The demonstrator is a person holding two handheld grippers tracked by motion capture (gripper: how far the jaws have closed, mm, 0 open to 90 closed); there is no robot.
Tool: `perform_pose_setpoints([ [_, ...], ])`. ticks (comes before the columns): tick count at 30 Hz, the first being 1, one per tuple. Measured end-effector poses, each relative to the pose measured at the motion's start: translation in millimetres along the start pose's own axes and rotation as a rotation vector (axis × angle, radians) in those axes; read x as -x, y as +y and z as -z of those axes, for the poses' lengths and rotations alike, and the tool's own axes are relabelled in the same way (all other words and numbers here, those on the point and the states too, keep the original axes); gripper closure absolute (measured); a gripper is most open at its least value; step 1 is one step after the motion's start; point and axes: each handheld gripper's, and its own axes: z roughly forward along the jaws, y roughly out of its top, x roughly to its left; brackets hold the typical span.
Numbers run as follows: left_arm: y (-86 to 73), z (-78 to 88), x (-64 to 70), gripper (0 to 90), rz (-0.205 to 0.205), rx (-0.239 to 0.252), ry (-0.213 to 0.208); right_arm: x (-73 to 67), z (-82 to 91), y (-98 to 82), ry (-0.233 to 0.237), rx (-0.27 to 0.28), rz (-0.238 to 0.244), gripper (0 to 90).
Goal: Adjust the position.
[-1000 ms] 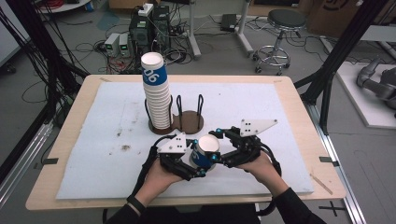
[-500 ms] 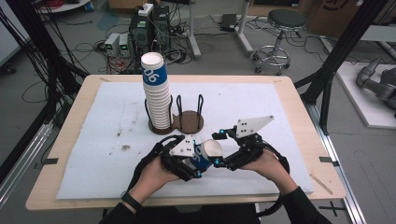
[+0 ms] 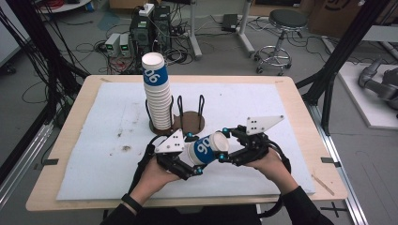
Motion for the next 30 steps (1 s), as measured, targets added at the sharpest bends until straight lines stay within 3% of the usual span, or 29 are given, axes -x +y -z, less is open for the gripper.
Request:
perform_pose_setpoints([
  [2, -1.4, 0.4, -2.3, 8.9, 0.031, 0.047, -0.031, 1.7, 2.7, -0.6, 0.011, 0.029, -0.011, 30.4],
  [5, -0.8, 0.1, -3.1, 8.9, 0.04, 0.077, -0.062, 2.4, 4.2, -0.7, 0.025, 0.05, -0.014, 30.4],
  [11, 1.8, 0.4, -1.3, 16.3, 0.024, 0.055, -0.064, 1.2, 2.4, -1.2, 0.032, 0.043, -0.014, 30.4],
  [16, 8.9, 3.3, -1.2, 19.7, -0.016, -0.026, -0.059, 2.2, 2.4, -2.0, 0.032, 0.014, -0.014, 30.2],
  [19, 13.5, 5.3, -1.9, 20.3, -0.043, -0.085, -0.054, 1.8, 1.8, -0.3, -0.002, -0.038, 0.03, 25.6],
  [22, 18.3, 5.6, 0.0, 20.9, -0.095, -0.151, -0.041, -3.4, 2.7, 5.7, -0.05, -0.135, 0.08, 22.6],
  [26, 24.0, 2.3, 4.3, 21.2, -0.142, -0.24, -0.032, -9.4, 2.3, 11.3, -0.057, -0.174, 0.131, 22.1],
  [30, 27.8, 0.3, 6.0, 21.2, -0.159, -0.275, -0.017, -12.3, -5.5, 9.6, -0.065, -0.249, 0.17, 22.4],
])
